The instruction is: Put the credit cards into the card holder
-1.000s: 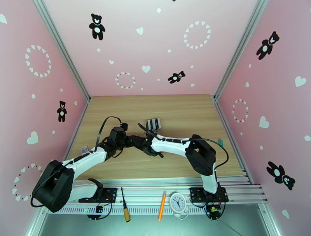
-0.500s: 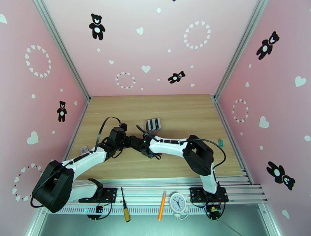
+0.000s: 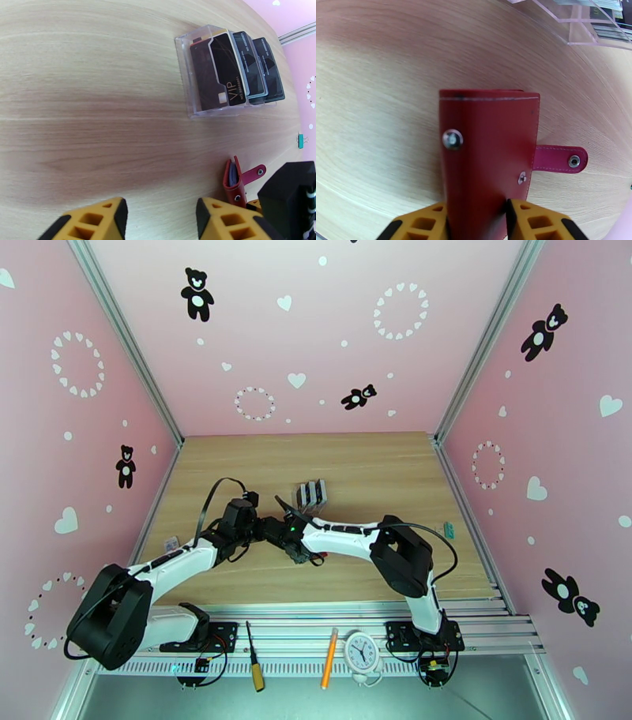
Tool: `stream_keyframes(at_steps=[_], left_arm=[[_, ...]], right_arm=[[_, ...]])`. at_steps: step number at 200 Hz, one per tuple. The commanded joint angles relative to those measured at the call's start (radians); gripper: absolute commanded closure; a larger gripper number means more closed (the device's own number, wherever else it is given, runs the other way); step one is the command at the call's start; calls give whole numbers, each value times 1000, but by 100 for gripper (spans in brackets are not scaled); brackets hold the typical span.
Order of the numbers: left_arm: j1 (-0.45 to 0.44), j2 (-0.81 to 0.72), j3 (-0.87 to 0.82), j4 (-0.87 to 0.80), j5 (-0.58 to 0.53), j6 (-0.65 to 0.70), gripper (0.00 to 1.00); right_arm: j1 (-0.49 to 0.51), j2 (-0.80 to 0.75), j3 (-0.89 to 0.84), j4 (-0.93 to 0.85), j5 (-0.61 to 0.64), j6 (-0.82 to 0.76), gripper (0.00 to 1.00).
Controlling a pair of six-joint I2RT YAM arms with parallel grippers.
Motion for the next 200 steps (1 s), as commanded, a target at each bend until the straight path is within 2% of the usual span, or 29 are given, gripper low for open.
stream_keyframes(at_steps=[1,25,121,147,200], left_arm=[[9,14,11,-12,-4,-4,47],[9,18,12,-11,-1,-3,47],[9,30,14,1,28,-2,47],[9,66,21,32,93,-1,47],[7,137,37,88,216,-5,47]], right_arm=[[5,-17,24,17,-31,-5,58],[5,-33,18,36,-61,-7,50],[-2,-135,-1,49,-92,-18,49],[-29,-195,-24,72,-139,-35,49],[-93,-309,-82,71,-155,-54,50]])
